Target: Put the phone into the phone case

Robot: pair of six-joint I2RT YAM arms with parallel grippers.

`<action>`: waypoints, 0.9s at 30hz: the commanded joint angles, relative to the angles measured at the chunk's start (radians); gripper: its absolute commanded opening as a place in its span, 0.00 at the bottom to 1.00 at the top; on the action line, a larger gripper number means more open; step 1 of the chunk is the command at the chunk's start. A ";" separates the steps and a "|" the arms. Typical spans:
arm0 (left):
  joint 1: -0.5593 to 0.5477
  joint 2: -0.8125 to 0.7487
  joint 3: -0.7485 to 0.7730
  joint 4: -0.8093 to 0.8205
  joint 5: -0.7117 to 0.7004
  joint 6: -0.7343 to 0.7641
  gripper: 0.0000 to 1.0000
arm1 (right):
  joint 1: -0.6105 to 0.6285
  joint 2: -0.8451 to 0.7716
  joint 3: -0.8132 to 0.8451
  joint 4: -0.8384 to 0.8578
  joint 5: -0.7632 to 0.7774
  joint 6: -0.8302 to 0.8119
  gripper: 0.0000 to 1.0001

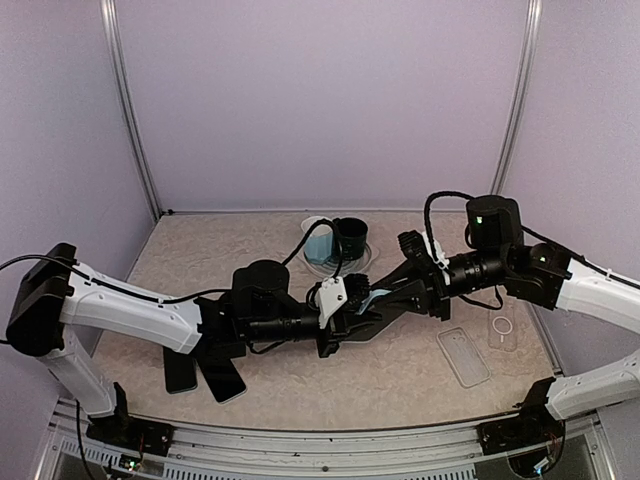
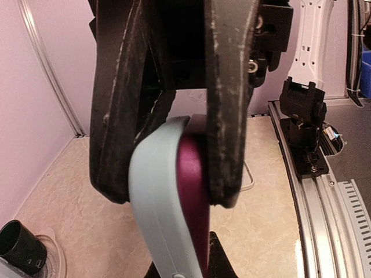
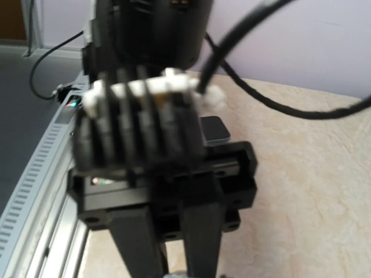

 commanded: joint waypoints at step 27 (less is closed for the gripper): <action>-0.002 -0.111 -0.068 0.261 0.113 -0.121 0.00 | -0.039 -0.190 -0.218 0.299 0.008 0.220 0.70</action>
